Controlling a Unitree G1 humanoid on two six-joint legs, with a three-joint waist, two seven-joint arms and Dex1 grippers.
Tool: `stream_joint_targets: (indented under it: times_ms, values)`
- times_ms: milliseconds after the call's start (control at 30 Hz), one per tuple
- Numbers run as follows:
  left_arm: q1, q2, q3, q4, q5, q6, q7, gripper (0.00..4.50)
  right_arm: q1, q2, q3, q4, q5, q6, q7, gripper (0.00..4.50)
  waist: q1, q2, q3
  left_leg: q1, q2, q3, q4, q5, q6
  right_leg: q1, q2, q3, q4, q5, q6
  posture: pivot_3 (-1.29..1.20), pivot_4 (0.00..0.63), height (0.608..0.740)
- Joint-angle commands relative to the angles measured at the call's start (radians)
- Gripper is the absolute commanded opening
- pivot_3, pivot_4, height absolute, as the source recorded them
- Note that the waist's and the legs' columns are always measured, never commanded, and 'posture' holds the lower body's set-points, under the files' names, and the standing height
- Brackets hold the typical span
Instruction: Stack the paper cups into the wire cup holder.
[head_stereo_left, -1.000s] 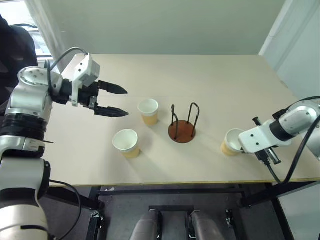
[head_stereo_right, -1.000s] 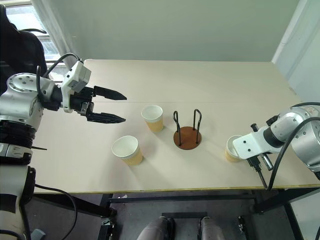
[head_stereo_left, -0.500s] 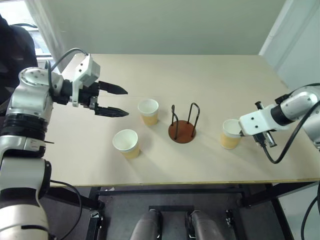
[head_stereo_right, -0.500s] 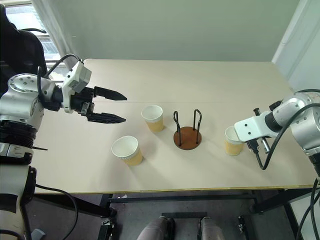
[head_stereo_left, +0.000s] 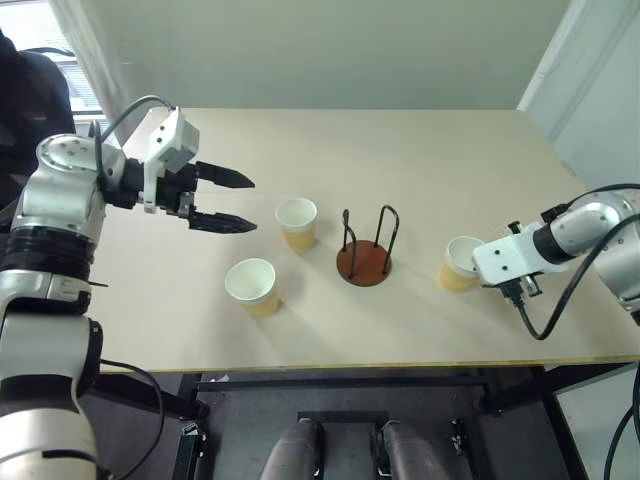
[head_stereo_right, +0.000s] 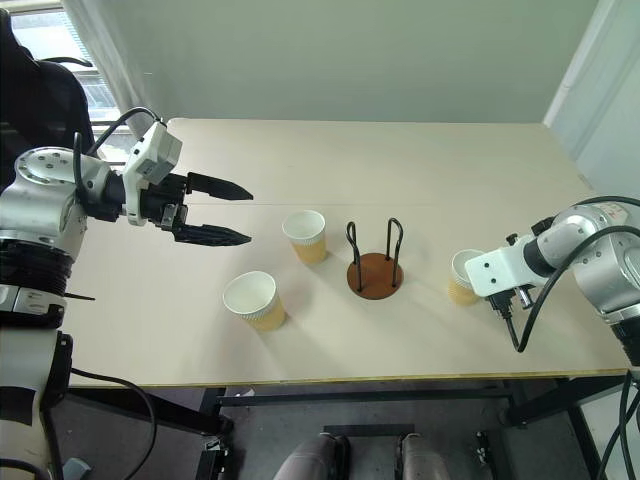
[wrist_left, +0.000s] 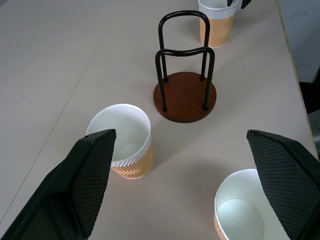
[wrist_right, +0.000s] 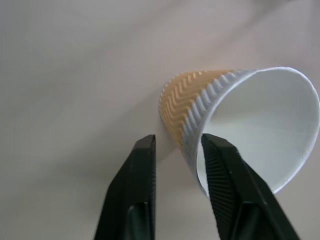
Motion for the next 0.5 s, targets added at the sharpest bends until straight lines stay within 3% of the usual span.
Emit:
stream_joint_targets:
  times_ms: [33, 167, 500]
  values:
    - [-0.028, 0.015, 0.036, -0.006, -0.002, -0.004, -0.034, 4.5, -0.002, -0.013, -0.022, -0.027, -0.006, -0.015, -0.011, 1.04, 0.0, 0.0, 0.0, 0.0, 0.0, 0.0, 0.0, 0.0, 0.0, 0.0, 0.0, 0.0, 0.0, 0.0, 0.0, 0.0, 0.15, 0.74]
    - [-0.028, 0.016, 0.037, -0.006, 0.0, -0.003, -0.034, 4.5, 0.007, -0.02, -0.023, -0.037, -0.003, -0.022, 0.0, 0.02, 0.0, 0.0, 0.0, 0.0, 0.0, 0.0, 0.0, 0.0, 0.0, 0.0, 0.0, 0.0, 0.0, 0.0, 0.0, 0.0, 0.15, 0.74]
    - [-0.028, 0.023, 0.026, -0.002, -0.002, -0.006, -0.034, 4.5, -0.156, 0.029, 0.019, 0.099, -0.016, -0.064, 0.077, 0.02, -0.002, 0.0, 0.0, 0.0, 0.0, 0.0, 0.0, 0.0, 0.0, 0.0, 0.0, 0.0, 0.0, 0.0, 0.0, 0.0, 0.15, 0.74]
